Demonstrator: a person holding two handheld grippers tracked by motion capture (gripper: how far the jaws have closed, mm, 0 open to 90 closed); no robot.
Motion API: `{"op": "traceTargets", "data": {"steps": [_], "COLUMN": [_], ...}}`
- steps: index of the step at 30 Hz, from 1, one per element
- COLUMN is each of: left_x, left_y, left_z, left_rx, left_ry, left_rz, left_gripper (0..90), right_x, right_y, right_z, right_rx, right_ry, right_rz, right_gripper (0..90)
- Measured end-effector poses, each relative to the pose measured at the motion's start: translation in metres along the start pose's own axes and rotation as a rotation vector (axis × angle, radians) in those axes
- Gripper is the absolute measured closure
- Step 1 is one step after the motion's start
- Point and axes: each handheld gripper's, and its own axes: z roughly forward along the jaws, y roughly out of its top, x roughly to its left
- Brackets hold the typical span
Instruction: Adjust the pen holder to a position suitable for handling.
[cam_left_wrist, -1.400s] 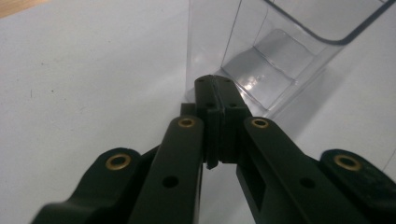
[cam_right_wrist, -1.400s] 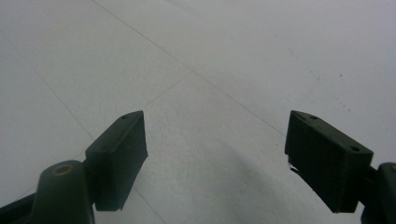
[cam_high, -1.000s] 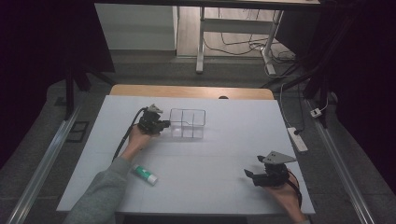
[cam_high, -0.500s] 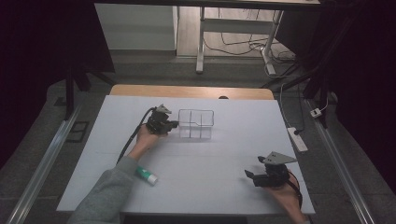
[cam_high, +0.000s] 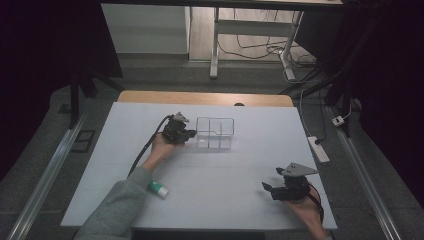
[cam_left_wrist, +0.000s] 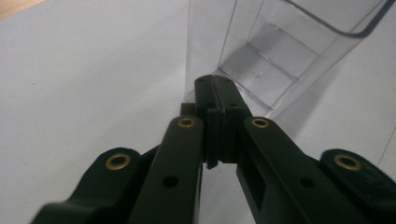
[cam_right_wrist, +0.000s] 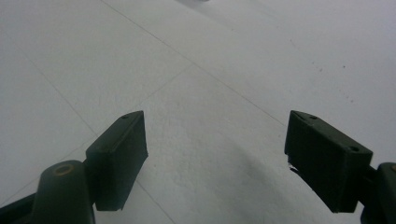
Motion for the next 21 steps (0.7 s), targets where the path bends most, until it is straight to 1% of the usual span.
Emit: {"op": "traceTargets", "data": {"steps": [2,5,10,12,14,15,16,17,19,21], "left_x": [0.0,0.003,0.003,0.002,0.002,0.001,0.001,0.0,-0.001,-0.002], "left_y": [0.0,0.0,-0.001,-0.002,-0.003,-0.004,-0.004,-0.005,-0.007,-0.009], "left_z": [-0.001,-0.006,-0.024,-0.034,-0.043,-0.047,-0.051,-0.055,-0.063,-0.07], "left_rx": [-0.005,-0.015,-0.029,-0.043,-0.042,-0.041,-0.036,-0.031,-0.033,-0.031], "left_ry": [0.001,0.006,0.015,0.003,-0.014,-0.018,-0.027,-0.04,-0.058,-0.075], "left_rz": [0.004,0.006,0.046,0.055,0.078,0.085,0.099,0.115,0.144,0.167], "left_gripper": [88.2,88.2,88.4,88.3,88.1,86.0,86.0,83.6,78.0,70.3], "right_x": [0.0,0.0,0.0,0.0,0.0,0.0,0.0,0.0,0.0,0.0], "right_y": [0.0,0.0,0.0,0.0,0.0,0.0,0.0,0.0,0.0,0.0], "right_z": [0.0,-0.001,-0.002,-0.002,-0.002,-0.002,-0.002,-0.002,-0.002,-0.002], "right_rx": [0.0,0.0,-0.001,-0.001,-0.001,-0.002,-0.002,-0.002,-0.001,0.0], "right_ry": [-0.002,-0.003,-0.006,-0.005,-0.004,-0.001,-0.001,-0.001,-0.001,-0.002], "right_rz": [-0.002,-0.001,-0.002,-0.001,-0.001,-0.004,-0.004,-0.004,-0.003,-0.004], "right_gripper": [20.4,20.4,20.4,20.5,20.5,20.5,20.5,20.5,20.5,20.5]}}
